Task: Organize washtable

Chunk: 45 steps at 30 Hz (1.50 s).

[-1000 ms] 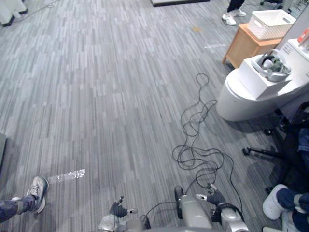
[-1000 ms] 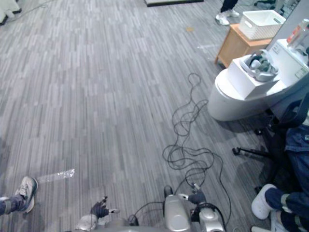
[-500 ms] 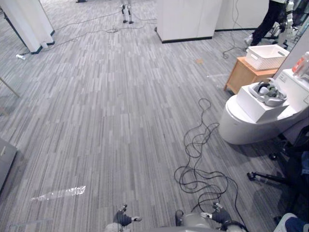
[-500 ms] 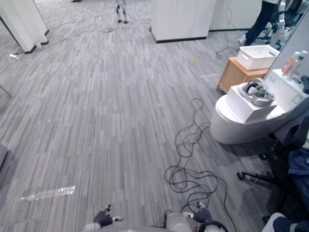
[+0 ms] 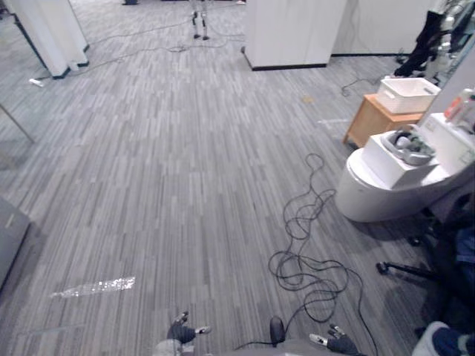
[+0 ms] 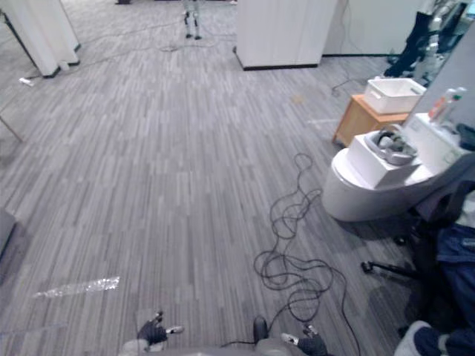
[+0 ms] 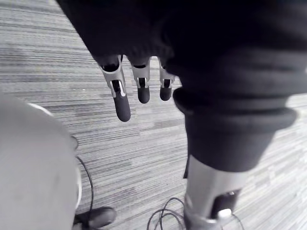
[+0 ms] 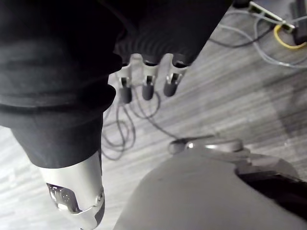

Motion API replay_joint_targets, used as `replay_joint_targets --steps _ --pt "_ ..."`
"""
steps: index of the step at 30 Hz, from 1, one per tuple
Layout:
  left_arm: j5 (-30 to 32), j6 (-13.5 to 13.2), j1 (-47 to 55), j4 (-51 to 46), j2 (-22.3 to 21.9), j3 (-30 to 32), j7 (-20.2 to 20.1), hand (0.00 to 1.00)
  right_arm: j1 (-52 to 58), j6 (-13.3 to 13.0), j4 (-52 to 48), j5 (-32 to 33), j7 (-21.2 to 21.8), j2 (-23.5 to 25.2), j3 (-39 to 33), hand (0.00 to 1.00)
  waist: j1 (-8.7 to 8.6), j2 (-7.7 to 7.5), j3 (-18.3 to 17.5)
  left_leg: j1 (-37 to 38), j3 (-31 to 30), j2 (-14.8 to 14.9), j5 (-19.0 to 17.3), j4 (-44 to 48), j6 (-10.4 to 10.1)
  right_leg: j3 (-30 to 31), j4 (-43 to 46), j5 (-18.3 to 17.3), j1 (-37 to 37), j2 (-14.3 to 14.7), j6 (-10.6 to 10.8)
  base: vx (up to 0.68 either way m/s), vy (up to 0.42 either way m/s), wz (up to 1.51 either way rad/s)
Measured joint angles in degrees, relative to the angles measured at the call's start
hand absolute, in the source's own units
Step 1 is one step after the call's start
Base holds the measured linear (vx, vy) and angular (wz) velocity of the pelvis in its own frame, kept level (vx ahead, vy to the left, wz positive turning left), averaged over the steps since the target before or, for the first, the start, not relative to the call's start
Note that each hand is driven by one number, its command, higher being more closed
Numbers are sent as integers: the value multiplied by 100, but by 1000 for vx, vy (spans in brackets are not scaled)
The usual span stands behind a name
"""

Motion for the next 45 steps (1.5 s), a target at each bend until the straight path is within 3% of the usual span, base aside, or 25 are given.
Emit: replay_joint_targets --steps 1,3,4,6,8,11,13,18,20,22,23,24,25,26,29,32,34,36,37,39,40,41,42,44,45 --pt "-4 -4 -3 -9 19 23 -26 0 52 4 0 0 -4 66 -90 0 21 -80 27 -15 11 -48 3 -4 -3 -50 120 -394 190 -45 10 -117 -13 -16" --pt "-6 -4 -3 -20 102 109 -55 0 39 22 -17 -6 -1 150 -90 0 -16 -282 77 -14 21 -269 31 -182 -6 -198 307 -609 -14 -213 152 -161 3 -2" --pt "-8 5 -48 -38 179 111 -77 0 104 3 -33 6 -7 251 -190 0 -66 -398 122 -85 3 -417 -41 341 67 -359 779 -716 -315 -481 266 -177 29 25" --pt "-6 12 -30 -61 124 110 -54 0 140 -61 -343 14 12 154 -257 0 -207 -137 319 -37 -96 -264 -656 823 183 -515 1509 -1060 -501 -422 284 -167 68 33" --pt "-56 39 -37 -73 116 172 -54 0 135 -40 -277 10 0 261 -237 0 -144 -322 372 97 -84 -427 -657 613 170 -478 1689 -1198 -570 -603 280 -70 56 21" --pt "-116 55 -127 -124 95 189 -53 0 95 -33 -233 -1 8 259 -238 0 -130 -275 485 168 -168 -309 -584 470 290 -640 1618 -1251 -683 -488 189 59 31 1" --pt "-109 82 -163 -85 86 158 -57 0 72 -59 -291 2 18 225 -165 0 -187 -217 521 177 -241 -77 -572 438 175 -670 1274 -1202 -944 -189 176 103 2 -7" --pt "-94 90 -184 -69 7 139 -56 0 174 -91 -382 -9 13 246 -208 0 -303 -165 524 544 -696 -32 -656 76 -238 -570 1377 -803 -988 -109 -172 355 -121 53" --pt "-90 88 -153 -122 -38 175 -57 0 152 -80 -436 -36 8 169 -229 0 -295 -73 535 592 -793 151 -502 204 -523 -884 1681 -1040 -863 -117 -253 512 -191 70" --pt "-56 75 -201 -289 -218 236 -61 0 125 -99 -554 -58 1 82 -236 0 -302 61 748 433 -733 260 -211 958 -698 -1130 2454 -1175 -991 -178 -308 383 -235 47" --pt "-23 44 -131 -348 -251 370 -47 0 191 -93 -737 -64 -5 67 -216 0 -267 110 750 216 -549 436 -217 1819 -722 -1132 1744 -1199 -729 -106 -248 241 -242 30" --pt "-20 50 -104 -385 -226 466 -52 0 215 -92 -809 -65 -8 81 -165 0 -224 89 806 68 -369 541 -224 2365 -771 -1204 1478 -1207 -506 -86 -545 226 -255 8" --pt "-6 44 -90 -462 -285 569 -41 0 223 -97 -919 -61 -39 -5 -208 0 -194 209 847 -212 24 924 -414 3099 -716 -1260 1386 -1267 -260 42 -610 301 -138 0" --pt "10 31 -107 -525 -313 571 -46 0 144 -96 -916 -87 -98 26 -223 0 -168 206 856 -446 376 1038 -531 3414 -602 -1216 1216 -1308 -30 43 -627 374 -158 -4" --pt "9 -49 -165 -566 -329 557 -41 0 76 -91 -894 -172 -120 27 -228 0 -106 188 871 -955 920 1056 -639 3142 -522 -1122 686 -1309 538 -13 -627 336 -54 -10" --pt "5 -100 -210 -577 -304 548 -42 0 28 -88 -842 -232 -121 43 -231 0 -41 165 879 -1407 884 843 -592 2314 -536 -1026 350 -1403 925 -84 -571 303 81 -20" --pt "4 -147 -184 -596 -293 474 -32 0 -7 -91 -613 -250 -120 -18 -208 0 47 182 859 -1575 542 476 -92 862 -618 -926 199 -1645 1248 -170 -276 297 183 -25" --pt "-41 -155 -95 -585 -237 435 -31 0 -41 -90 -456 -336 -121 -39 -58 0 132 103 786 -1597 332 364 400 1092 -275 -703 329 -1986 1421 -246 -132 410 309 -46" --pt "-46 -158 -99 -600 -154 438 -33 0 -28 -90 -381 -424 -119 48 -12 0 158 -53 662 -1619 285 190 159 1395 -41 -622 637 -2182 1428 -419 -42 476 292 -42" --pt "-24 -133 -152 -528 -85 375 -31 0 -25 -92 -337 -460 -108 92 -19 0 81 -198 566 -1547 312 36 -132 1481 19 -431 1713 -2211 1023 -645 81 563 229 6" --pt "10 -118 -180 -411 40 226 -36 0 -39 -88 -321 -471 -109 162 -42 0 -12 -301 579 -1270 254 -140 -231 1382 94 -128 3169 -1857 473 -788 467 628 236 37" --pt "8 -81 -218 -327 108 143 -35 0 -40 -86 -291 -462 -105 201 -81 0 -24 -304 616 -1031 233 -238 -333 1300 137 48 4015 -1717 177 -822 662 531 180 36" --pt "9 -57 -233 -301 123 125 -31 0 -46 -88 -291 -462 -107 216 -98 0 -21 -329 631 -883 223 -274 -378 1256 164 79 4329 -1763 90 -814 654 451 75 22" --pt "13 -14 -275 -202 100 37 -29 0 -95 -88 -300 -504 -93 122 -13 0 2 -274 681 222 200 -337 -481 600 222 -259 4908 -2139 -308 -655 80 608 83 5" --pt "12 -14 -268 -190 81 27 -28 0 -112 -97 -302 -508 -90 85 0 0 -24 -212 678 433 192 -294 -480 406 221 -438 4762 -2204 -444 -569 -32 623 68 2"
